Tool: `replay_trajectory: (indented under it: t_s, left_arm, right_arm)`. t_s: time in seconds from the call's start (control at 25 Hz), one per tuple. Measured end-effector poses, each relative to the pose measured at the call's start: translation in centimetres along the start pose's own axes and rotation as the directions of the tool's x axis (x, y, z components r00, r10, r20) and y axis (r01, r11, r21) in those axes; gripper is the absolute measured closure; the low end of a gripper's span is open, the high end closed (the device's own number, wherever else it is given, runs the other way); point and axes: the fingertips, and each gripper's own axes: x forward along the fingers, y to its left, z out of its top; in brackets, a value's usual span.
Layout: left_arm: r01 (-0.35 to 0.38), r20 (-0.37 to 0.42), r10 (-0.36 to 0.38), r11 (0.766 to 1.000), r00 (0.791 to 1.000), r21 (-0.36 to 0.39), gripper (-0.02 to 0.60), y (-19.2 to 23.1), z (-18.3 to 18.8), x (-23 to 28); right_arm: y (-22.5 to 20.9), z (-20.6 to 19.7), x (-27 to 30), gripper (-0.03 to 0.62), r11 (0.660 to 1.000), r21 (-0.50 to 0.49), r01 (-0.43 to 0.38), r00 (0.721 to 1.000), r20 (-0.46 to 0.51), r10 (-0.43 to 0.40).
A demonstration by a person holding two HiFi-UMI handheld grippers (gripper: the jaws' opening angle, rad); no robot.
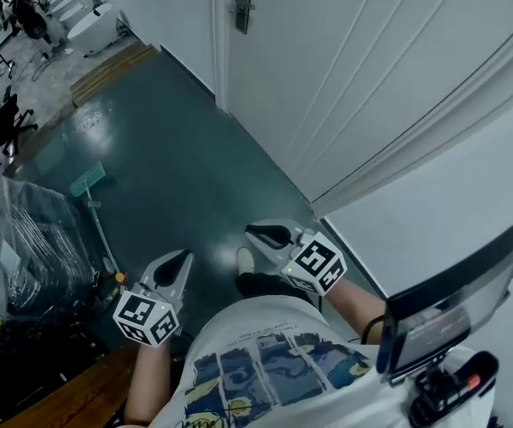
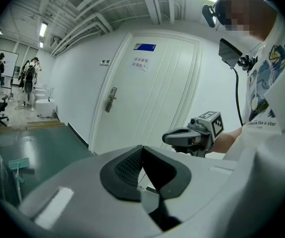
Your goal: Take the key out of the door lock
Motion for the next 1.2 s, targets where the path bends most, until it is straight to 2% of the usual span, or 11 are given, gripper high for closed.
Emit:
replay_trajectory:
  t_s: [0.32,0.52,0.72,0.96,1.2]
  left_arm:
    - [-0.022,0.008,0.022,1.000,1.000,0.022,0.577,5.0,6.6,8.5]
    - [0.004,0.023,-0.005,1.000,1.000,0.030,0.577,6.3,9.2,10.7]
    - [0.036,0.000,-0.036,0.999,0.999,0.007,0.577,9.4,10.2,14.2]
    - [0.107,-0.018,-0.107,0.994,0.994,-0.007,0.577,15.3,12.6,18.3]
    - [0.212,-0.061,-0.210,0.977,0.976,0.018,0.577,21.4,16.8,21.4]
  right_arm:
    - [-10.1,2.5,3.1,0.583,1.000,0.006,-0.013,1.000,0.010,0.013]
    - [-12.3,3.3,4.7,0.583,1.000,0.012,0.000,1.000,0.007,0.000]
    - [-15.5,3.7,7.0,0.583,0.999,0.049,0.017,1.000,-0.011,-0.017]
    - [-20.3,5.9,11.3,0.583,0.993,0.066,0.097,0.995,-0.029,-0.095]
    - [-24.1,10.4,16.2,0.583,0.979,0.078,0.187,0.982,-0.024,-0.186]
